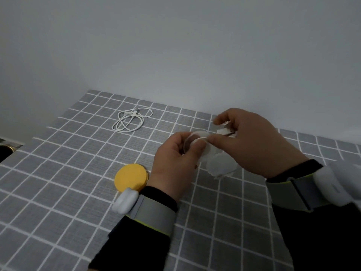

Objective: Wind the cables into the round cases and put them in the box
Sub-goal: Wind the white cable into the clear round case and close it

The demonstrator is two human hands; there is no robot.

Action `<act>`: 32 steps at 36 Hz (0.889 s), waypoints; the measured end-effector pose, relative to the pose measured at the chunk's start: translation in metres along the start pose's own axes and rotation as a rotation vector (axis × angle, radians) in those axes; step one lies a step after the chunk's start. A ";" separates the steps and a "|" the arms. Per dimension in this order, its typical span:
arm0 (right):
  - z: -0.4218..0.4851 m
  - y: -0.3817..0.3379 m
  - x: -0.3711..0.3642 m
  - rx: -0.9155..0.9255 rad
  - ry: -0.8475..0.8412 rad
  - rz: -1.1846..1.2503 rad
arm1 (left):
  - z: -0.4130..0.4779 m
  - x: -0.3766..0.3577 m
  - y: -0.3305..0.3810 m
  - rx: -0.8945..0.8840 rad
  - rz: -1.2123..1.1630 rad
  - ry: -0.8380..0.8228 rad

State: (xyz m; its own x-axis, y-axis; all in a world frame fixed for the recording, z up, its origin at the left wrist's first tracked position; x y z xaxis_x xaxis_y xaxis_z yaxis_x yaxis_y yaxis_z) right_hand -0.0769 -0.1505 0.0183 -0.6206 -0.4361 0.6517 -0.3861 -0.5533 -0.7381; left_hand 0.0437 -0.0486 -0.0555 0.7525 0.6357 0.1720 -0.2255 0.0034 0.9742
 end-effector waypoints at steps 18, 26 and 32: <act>0.000 0.002 -0.054 -0.150 0.134 0.467 | 0.002 0.005 -0.003 0.163 -0.164 0.209; 0.002 0.007 -0.037 -0.178 0.102 0.560 | 0.003 0.003 -0.006 0.171 -0.164 0.094; 0.000 0.004 -0.006 -0.048 -0.066 0.189 | 0.005 -0.001 -0.005 0.087 -0.058 0.032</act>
State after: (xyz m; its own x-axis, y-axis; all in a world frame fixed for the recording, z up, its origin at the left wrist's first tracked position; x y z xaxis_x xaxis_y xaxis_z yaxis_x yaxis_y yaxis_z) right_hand -0.0748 -0.1505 0.0117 -0.6398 -0.5755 0.5094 -0.3001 -0.4231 -0.8549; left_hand 0.0471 -0.0530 -0.0602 0.7425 0.6605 0.1114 -0.1264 -0.0251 0.9917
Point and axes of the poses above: each hand's wrist, its own z-axis towards the middle knuckle, its own x-axis out of the back of the hand, y = z × x, the point moved 1 cm from there along z, towards the middle knuckle, and after that the axes turned 15 degrees about z, right-handed, at the moved point
